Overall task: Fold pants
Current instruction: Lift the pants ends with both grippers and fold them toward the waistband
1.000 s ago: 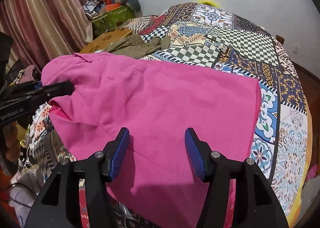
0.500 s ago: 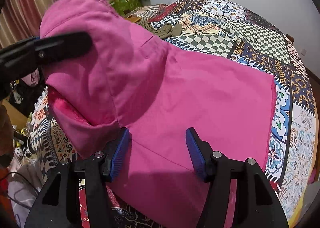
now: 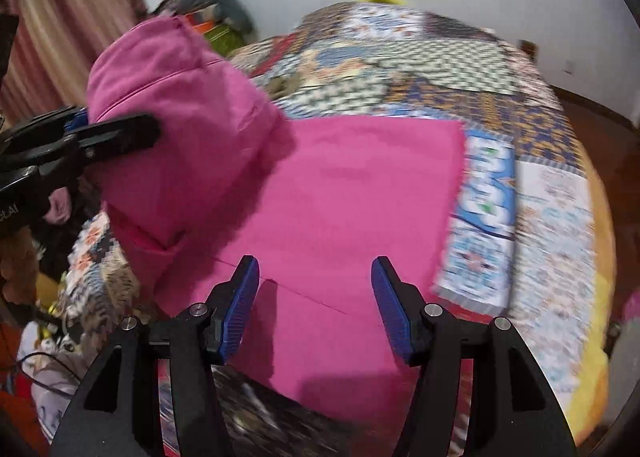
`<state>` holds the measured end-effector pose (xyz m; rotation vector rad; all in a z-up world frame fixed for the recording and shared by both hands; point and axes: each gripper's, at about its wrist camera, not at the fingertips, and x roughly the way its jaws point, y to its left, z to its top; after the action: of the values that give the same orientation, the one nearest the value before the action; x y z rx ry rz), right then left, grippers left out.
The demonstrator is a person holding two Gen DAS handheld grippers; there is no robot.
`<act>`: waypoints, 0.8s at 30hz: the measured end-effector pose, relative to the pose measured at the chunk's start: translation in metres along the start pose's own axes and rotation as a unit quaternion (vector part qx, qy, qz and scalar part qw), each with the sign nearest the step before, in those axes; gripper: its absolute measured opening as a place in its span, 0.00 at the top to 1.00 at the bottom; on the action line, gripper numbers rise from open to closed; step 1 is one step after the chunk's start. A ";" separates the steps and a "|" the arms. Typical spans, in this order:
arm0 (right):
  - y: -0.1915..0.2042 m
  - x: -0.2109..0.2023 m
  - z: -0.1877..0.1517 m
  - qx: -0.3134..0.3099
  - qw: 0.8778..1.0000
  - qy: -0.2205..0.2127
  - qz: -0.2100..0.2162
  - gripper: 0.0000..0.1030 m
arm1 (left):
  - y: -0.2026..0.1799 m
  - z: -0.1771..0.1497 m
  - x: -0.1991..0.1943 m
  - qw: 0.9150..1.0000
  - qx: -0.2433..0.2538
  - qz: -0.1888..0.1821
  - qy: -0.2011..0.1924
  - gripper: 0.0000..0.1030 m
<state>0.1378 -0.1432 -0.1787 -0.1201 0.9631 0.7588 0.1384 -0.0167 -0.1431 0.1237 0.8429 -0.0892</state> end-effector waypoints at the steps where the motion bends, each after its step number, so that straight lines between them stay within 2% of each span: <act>1: -0.008 -0.003 -0.005 0.007 1.000 0.000 -0.008 0.46 | -0.003 0.001 0.001 1.000 0.003 -0.002 0.001 0.71; 7: -0.028 0.005 -0.025 0.038 0.999 0.027 -0.013 0.46 | -0.019 0.008 0.010 1.000 0.015 -0.018 0.010 0.73; 18: -0.039 -0.010 -0.029 0.060 0.998 -0.001 -0.016 0.46 | -0.038 0.008 0.032 0.997 0.031 -0.054 0.048 0.75; 24: -0.048 -0.024 -0.030 0.081 0.996 -0.019 -0.022 0.46 | -0.054 0.006 0.050 0.993 0.044 -0.080 0.079 0.75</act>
<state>0.1393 -0.2042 -0.1889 0.0143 0.9787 0.6370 0.1689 -0.0722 -0.1804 0.1467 1.0062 -0.2702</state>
